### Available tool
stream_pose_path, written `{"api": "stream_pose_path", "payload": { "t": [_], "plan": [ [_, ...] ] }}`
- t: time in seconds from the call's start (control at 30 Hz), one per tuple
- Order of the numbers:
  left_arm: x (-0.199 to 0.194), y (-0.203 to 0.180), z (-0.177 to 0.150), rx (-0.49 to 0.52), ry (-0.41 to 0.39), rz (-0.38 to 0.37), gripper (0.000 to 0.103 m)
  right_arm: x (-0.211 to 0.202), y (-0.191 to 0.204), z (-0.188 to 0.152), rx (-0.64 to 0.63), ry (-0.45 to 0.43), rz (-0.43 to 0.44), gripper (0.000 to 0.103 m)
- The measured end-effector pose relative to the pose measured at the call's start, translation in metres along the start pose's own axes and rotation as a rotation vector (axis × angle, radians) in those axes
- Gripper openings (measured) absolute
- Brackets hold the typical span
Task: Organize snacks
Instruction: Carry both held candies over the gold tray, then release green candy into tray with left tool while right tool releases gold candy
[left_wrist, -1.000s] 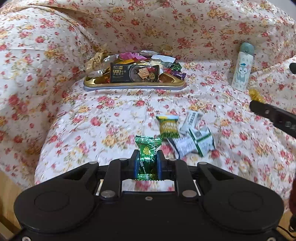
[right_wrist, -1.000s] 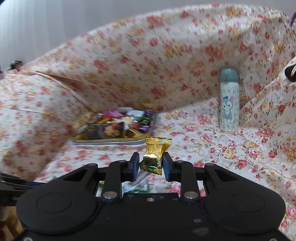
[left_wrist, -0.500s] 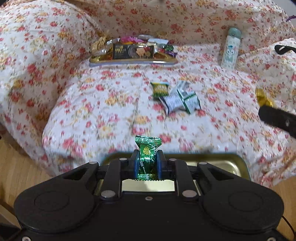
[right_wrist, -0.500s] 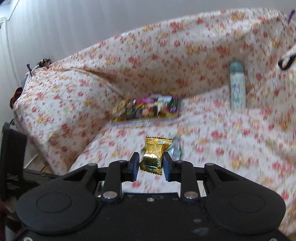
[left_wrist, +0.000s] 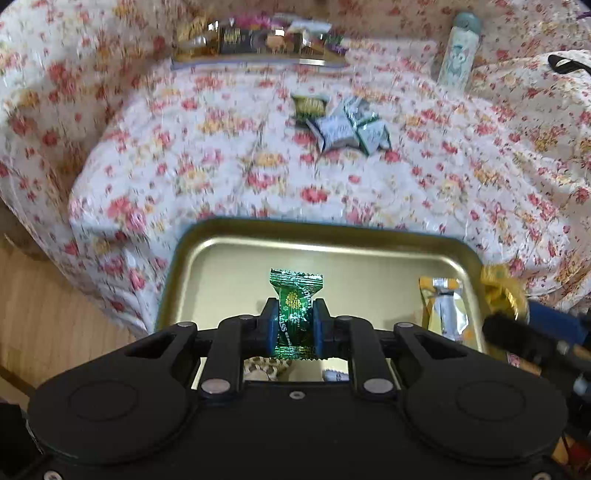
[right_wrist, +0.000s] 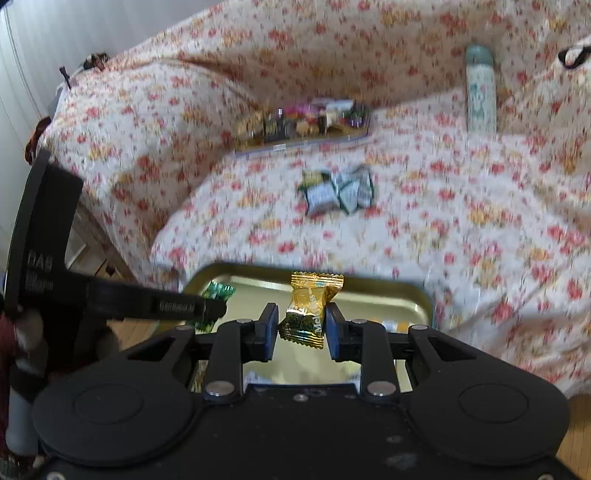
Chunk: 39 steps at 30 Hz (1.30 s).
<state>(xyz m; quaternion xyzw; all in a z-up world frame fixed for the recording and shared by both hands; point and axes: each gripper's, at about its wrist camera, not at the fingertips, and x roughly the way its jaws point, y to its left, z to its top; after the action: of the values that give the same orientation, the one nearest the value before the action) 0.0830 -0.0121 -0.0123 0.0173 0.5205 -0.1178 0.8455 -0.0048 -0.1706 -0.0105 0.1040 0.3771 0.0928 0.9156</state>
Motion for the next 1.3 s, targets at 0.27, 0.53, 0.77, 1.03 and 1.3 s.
{"api": "stream_pose_path", "payload": {
  "t": [0.27,0.53,0.77,1.03,1.3],
  "plan": [
    [0.03,0.003,0.006,-0.031,0.097,-0.015,0.025,0.018,-0.008,-0.016,0.042,0.122,0.015,0.029],
    [0.051,0.013,0.019,-0.053,0.138,0.026,0.025,0.031,-0.007,-0.019,0.056,0.175,0.021,0.029],
    [0.06,0.019,0.024,-0.044,0.138,0.053,0.026,0.038,-0.006,-0.017,0.056,0.193,0.017,0.029],
    [0.052,0.019,0.02,-0.047,0.123,0.045,0.03,0.045,-0.003,-0.019,0.028,0.226,0.025,0.029],
    [0.04,0.019,0.008,-0.049,0.087,0.079,0.03,0.051,-0.003,-0.02,-0.001,0.26,0.029,0.029]
  ]
}}
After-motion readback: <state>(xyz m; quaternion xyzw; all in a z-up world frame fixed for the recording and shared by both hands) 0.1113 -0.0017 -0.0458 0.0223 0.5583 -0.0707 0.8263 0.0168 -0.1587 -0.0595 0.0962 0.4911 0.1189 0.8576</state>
